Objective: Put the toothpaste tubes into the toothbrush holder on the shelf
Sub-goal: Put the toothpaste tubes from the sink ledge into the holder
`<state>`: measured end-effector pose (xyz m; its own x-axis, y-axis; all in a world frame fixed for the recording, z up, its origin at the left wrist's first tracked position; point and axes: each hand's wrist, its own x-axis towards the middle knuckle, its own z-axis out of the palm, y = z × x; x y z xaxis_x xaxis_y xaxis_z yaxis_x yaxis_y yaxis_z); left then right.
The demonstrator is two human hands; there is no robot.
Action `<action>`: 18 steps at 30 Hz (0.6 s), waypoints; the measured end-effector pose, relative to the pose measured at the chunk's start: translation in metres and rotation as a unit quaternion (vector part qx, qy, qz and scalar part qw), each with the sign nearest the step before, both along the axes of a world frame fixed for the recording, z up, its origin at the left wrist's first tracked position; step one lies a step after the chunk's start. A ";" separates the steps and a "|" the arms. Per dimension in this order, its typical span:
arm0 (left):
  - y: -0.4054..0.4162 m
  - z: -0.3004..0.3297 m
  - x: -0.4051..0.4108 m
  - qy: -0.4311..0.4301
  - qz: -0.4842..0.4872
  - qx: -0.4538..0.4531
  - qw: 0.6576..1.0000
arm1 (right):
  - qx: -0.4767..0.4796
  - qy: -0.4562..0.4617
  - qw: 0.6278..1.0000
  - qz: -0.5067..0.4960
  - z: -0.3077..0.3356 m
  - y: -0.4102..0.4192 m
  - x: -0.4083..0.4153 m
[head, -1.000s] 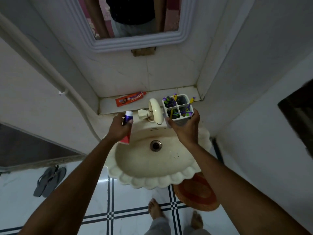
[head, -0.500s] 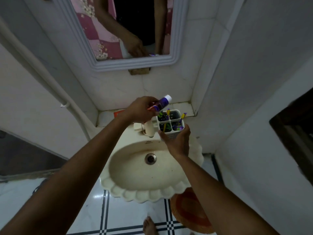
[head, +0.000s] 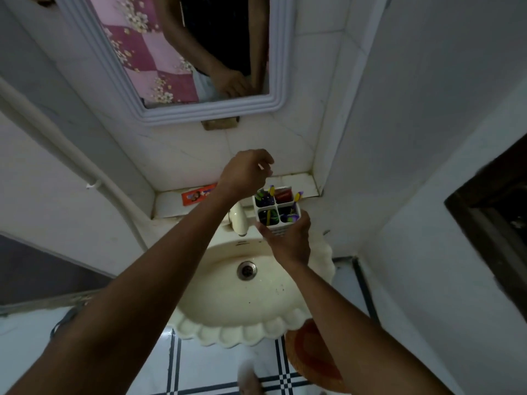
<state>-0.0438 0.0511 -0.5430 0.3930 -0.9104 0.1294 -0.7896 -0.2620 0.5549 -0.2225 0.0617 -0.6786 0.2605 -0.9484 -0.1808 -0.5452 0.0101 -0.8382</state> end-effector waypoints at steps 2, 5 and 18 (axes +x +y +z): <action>0.010 -0.006 0.010 0.052 0.032 -0.039 0.997 | -0.007 -0.010 1.000 -0.008 -0.002 0.000 0.000; 0.030 -0.030 0.033 0.110 0.092 -0.064 0.988 | -0.016 -0.021 0.999 -0.019 -0.003 0.003 -0.001; 0.079 -0.160 0.139 0.073 0.196 0.059 0.976 | -0.023 -0.037 0.998 -0.037 -0.011 0.006 0.008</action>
<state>0.0957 0.1296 -0.7031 0.7199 -0.6923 -0.0508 -0.5312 -0.5966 0.6016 -0.2149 0.0676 -0.6896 0.1996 -0.9726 -0.1194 -0.4808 0.0090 -0.8768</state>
